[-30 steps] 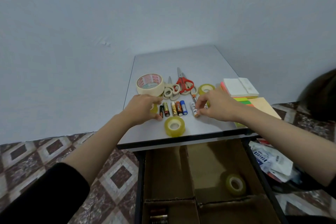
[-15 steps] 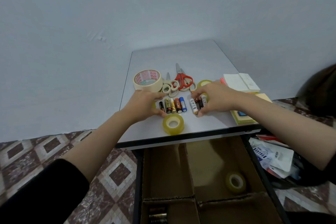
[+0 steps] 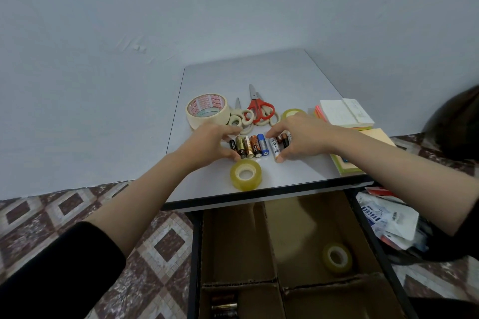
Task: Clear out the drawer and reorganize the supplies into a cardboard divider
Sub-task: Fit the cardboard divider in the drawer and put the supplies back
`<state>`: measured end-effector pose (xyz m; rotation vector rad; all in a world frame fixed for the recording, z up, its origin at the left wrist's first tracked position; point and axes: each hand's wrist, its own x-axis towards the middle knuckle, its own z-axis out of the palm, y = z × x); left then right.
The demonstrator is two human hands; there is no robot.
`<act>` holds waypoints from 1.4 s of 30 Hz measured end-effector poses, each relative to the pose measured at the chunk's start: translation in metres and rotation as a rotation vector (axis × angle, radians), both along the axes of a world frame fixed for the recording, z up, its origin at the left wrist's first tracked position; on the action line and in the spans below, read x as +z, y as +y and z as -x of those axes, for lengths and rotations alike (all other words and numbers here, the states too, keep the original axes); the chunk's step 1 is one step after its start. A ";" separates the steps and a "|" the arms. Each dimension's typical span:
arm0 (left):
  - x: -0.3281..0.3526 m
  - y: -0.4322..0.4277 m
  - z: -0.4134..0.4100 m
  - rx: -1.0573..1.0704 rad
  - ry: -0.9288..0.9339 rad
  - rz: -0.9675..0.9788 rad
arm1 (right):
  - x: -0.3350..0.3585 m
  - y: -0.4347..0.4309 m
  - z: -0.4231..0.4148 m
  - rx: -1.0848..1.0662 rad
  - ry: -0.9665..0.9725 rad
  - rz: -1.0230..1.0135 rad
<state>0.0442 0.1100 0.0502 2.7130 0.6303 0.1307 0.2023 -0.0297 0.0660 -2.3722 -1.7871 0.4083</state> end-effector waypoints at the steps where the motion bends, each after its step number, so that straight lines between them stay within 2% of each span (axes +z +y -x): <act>1: 0.000 0.000 0.000 -0.006 -0.002 0.000 | -0.001 0.001 0.000 0.003 -0.002 -0.004; 18: 0.001 -0.002 -0.008 0.005 -0.009 -0.009 | -0.003 0.002 0.003 0.009 0.004 -0.018; 22: 0.002 -0.003 -0.008 0.026 -0.013 -0.013 | -0.005 0.001 0.007 -0.007 0.055 -0.038; 30: 0.013 -0.008 0.010 0.103 -0.114 -0.012 | 0.003 -0.011 0.012 -0.028 0.038 -0.233; 36: 0.031 -0.023 0.039 0.165 -0.187 0.013 | 0.016 -0.041 0.022 -0.092 0.173 -0.352; 42: 0.033 -0.071 0.084 0.124 -0.226 0.033 | 0.024 -0.089 0.049 -0.322 0.720 -0.397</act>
